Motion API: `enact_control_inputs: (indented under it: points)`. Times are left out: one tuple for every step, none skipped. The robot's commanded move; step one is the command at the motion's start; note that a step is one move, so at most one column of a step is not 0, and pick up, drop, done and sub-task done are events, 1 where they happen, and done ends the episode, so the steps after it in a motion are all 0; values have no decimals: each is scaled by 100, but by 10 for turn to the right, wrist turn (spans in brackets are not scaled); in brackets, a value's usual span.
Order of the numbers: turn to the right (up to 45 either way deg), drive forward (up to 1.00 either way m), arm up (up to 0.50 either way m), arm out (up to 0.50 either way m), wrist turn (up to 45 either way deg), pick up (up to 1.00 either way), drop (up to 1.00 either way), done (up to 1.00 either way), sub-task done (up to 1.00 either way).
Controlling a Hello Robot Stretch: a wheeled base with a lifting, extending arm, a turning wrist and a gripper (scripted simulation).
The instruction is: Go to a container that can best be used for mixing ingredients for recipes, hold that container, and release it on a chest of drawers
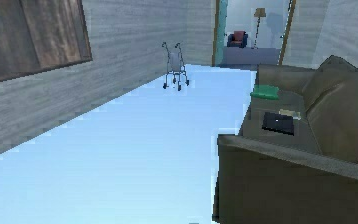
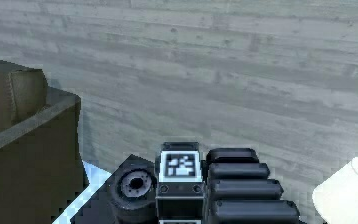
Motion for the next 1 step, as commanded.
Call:
enact_control_inputs:
  points:
    - [-450,0,0,0,0,0,0,0,0]
